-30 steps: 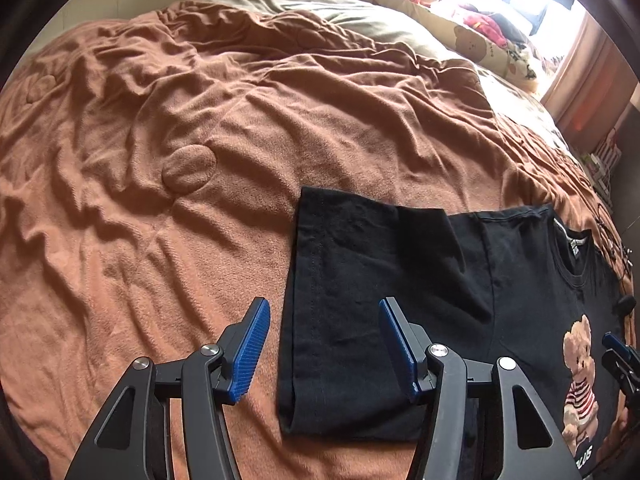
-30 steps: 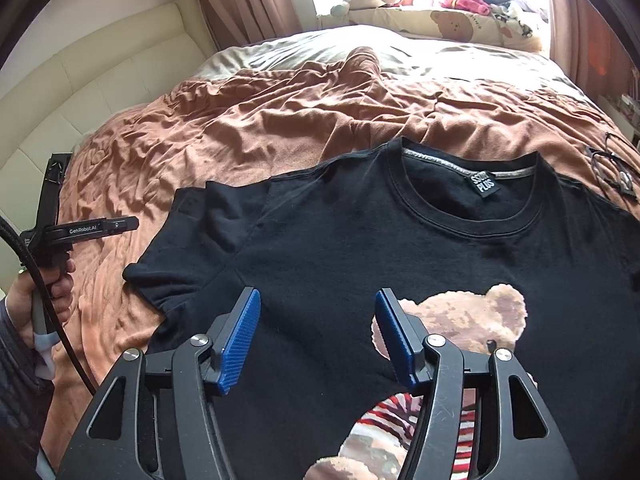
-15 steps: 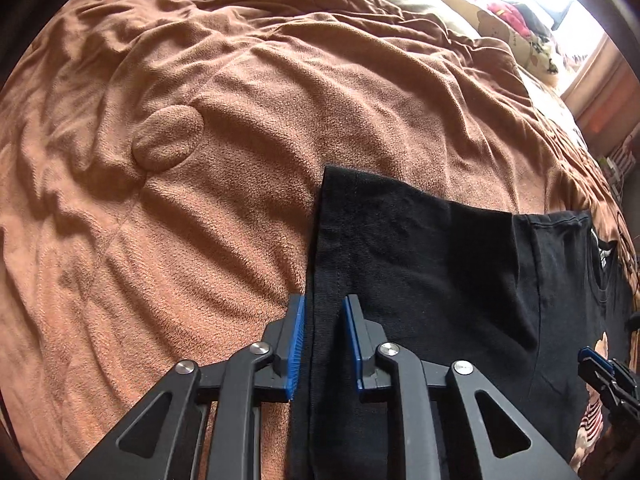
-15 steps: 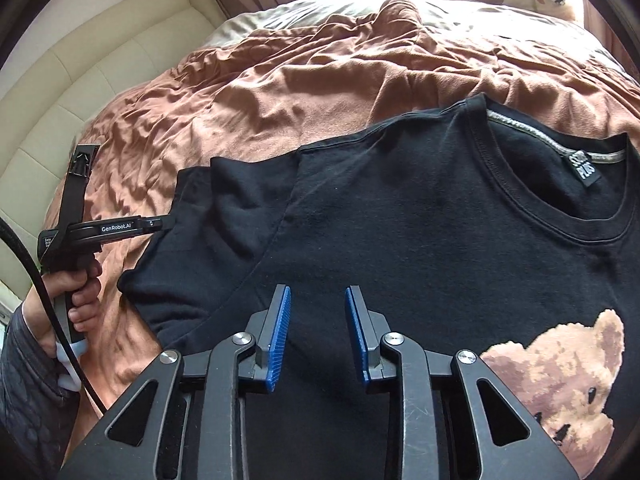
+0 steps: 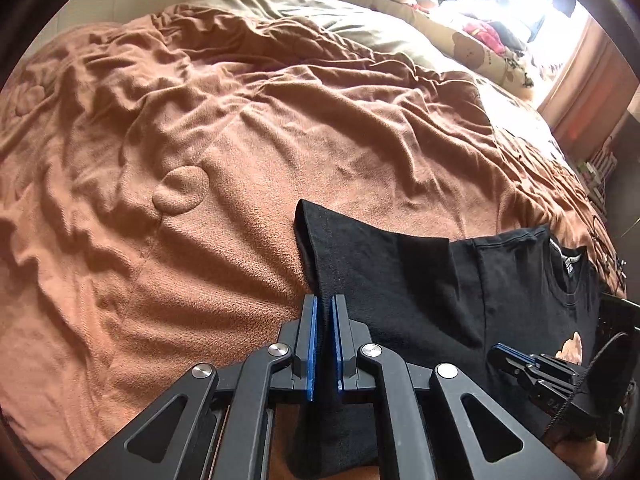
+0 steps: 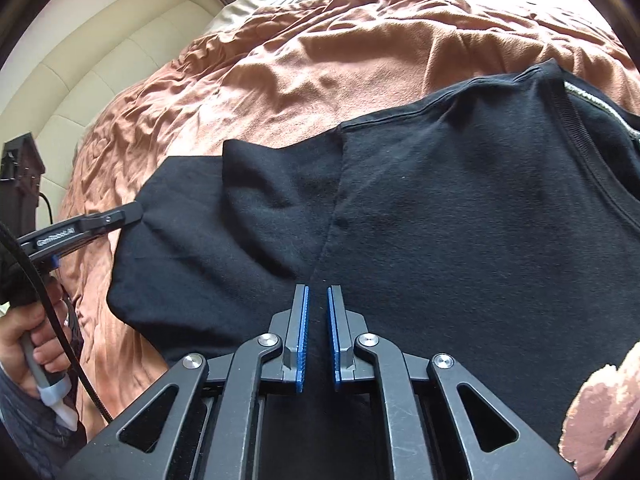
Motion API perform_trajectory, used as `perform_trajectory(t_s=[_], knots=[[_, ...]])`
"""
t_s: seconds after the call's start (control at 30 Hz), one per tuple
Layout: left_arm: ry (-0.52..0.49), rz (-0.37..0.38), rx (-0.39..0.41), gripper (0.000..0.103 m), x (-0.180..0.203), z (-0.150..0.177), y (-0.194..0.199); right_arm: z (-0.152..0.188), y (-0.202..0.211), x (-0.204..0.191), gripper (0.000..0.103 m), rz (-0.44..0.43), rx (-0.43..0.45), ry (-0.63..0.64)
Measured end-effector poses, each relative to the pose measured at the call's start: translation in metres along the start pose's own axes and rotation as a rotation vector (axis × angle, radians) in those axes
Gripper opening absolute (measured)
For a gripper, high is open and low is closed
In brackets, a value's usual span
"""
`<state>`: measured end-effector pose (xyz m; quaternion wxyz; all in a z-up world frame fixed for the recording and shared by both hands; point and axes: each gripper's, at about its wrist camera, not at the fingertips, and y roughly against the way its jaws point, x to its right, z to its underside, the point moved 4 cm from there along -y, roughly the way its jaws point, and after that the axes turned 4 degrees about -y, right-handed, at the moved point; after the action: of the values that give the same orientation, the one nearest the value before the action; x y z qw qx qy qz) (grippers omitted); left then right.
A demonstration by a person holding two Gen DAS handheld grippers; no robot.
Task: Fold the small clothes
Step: 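Lift the gripped side edge and fold it over toward the shirt's center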
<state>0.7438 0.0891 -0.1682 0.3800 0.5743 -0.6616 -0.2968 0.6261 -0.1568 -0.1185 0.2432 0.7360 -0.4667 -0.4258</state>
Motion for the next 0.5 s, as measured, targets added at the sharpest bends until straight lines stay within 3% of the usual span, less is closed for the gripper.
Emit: perform_trajectory(t_s=[0.3,0.5], knots=[[-0.017,0.039,0.001,0.003,0.021,-0.009,0.013,-0.005,-0.014,-0.002,0.004,-0.014,-0.006,-0.041],[-0.070,0.078,0.021,0.003,0.055,-0.016,0.032,-0.008,-0.002,0.011,0.004,-0.095,-0.024,-0.094]])
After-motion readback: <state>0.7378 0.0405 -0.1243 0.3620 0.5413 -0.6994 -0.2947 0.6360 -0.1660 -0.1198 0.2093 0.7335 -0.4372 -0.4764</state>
